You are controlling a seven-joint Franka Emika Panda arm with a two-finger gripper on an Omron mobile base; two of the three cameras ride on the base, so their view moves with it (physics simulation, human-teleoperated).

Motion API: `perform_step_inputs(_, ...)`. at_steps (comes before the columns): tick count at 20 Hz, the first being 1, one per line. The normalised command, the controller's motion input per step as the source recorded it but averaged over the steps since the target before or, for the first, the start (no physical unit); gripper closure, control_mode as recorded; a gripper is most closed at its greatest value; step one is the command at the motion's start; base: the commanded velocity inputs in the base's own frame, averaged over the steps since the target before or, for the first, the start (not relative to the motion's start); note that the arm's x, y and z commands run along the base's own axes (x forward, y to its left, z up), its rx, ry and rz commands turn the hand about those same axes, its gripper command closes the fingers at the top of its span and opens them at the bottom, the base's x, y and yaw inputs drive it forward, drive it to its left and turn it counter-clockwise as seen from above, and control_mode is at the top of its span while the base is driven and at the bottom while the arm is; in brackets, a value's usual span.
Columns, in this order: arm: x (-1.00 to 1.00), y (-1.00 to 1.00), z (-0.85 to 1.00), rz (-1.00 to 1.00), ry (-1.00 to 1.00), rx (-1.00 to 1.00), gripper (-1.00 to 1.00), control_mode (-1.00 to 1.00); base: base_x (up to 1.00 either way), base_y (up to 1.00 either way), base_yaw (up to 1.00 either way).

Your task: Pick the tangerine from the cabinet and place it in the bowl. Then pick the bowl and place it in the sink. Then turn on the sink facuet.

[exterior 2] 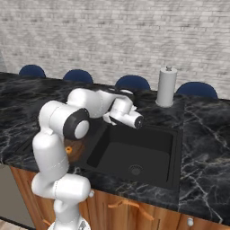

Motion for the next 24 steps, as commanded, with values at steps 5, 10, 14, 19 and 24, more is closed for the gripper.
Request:
perform_step_inputs(5,0.48,0.03,-0.2,0.0,0.0,0.01,-1.0,-1.0,0.0,0.0,0.0)
perform_step_inputs(10,0.3,0.0,-0.25,0.03,0.0,0.06,-1.0,-1.0,0.0,0.0,0.0)
perform_step_inputs(14,0.35,0.02,-0.11,0.07,0.0,0.06,-1.0,-1.0,0.0,0.0,0.0)
perform_step_inputs(19,0.32,0.06,-0.04,0.08,0.0,0.04,-1.0,-1.0,0.0,0.0,0.0)
perform_step_inputs(24,0.26,0.02,-0.16,0.07,0.0,0.03,-1.0,-1.0,0.0,0.0,0.0)
